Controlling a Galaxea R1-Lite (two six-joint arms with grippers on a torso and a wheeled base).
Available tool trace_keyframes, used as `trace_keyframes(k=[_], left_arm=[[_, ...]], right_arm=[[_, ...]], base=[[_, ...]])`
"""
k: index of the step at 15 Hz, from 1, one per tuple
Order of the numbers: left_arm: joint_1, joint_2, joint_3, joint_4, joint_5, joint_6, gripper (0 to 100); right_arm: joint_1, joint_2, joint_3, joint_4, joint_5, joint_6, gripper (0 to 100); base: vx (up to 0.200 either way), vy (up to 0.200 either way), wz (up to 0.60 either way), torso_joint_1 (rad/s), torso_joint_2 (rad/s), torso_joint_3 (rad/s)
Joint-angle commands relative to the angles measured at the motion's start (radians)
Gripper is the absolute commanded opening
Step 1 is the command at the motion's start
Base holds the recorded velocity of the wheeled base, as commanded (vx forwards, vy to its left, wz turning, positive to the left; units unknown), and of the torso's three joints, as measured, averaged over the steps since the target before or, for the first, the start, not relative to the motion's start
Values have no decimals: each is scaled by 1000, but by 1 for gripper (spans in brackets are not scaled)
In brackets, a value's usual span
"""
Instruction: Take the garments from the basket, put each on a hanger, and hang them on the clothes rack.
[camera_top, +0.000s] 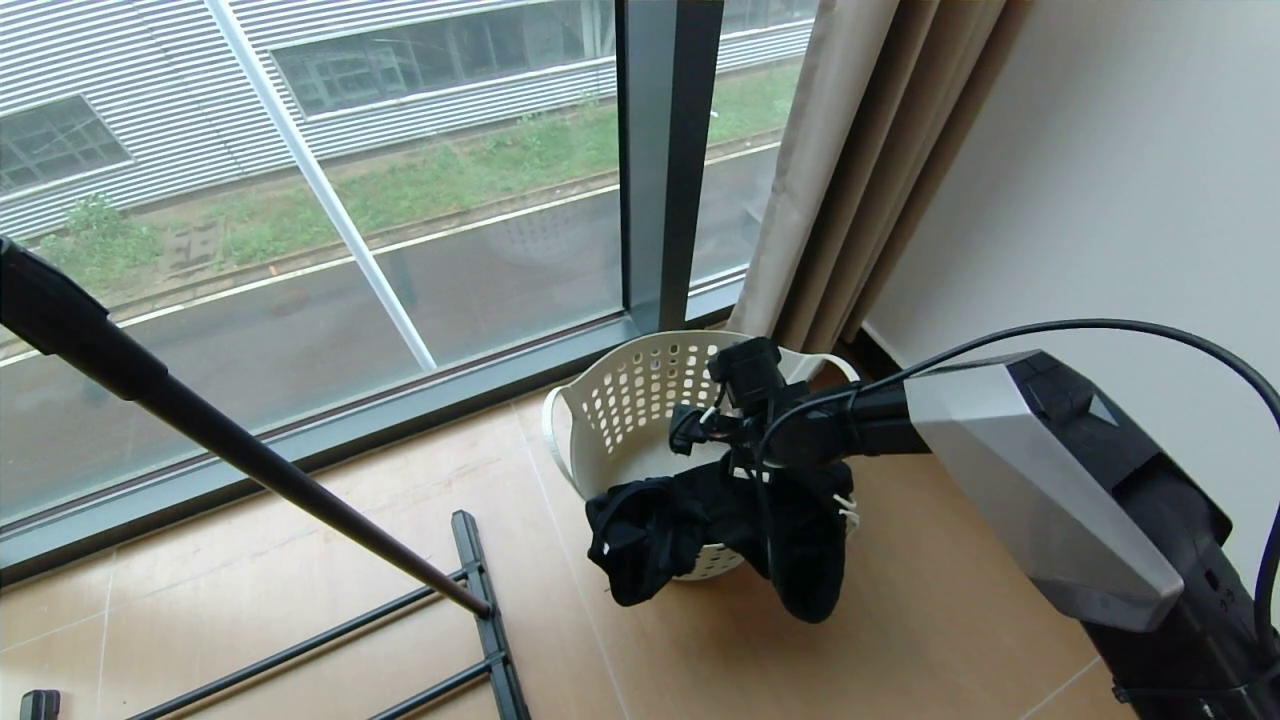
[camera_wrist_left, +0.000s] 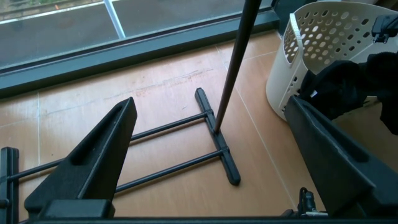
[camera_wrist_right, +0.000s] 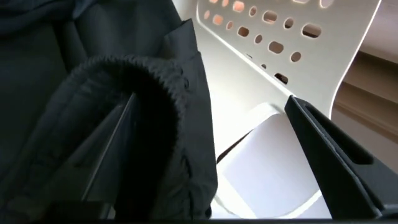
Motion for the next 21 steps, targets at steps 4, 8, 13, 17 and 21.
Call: trace_keyframes(k=[4, 8, 13, 17, 21], left_arm=[[0, 1, 0, 0, -1, 0, 100], [0, 1, 0, 0, 1, -2, 100], [0, 1, 0, 0, 1, -2, 100], [0, 1, 0, 0, 1, -2, 100], [0, 1, 0, 0, -1, -2, 100]], right_arm=[[-9, 54, -65, -2, -2, 5, 0], [-9, -78, 20, -2, 3, 12, 0], [61, -614, 487, 1, 9, 377, 0], [123, -987, 761, -7, 12, 551, 0], [170, -1277, 1029, -25, 15, 772, 0]], base=[[0, 0, 0, 0, 0, 0], [0, 0, 0, 0, 0, 0], [0, 0, 0, 0, 0, 0], [0, 0, 0, 0, 0, 0], [0, 0, 0, 2, 1, 25]])
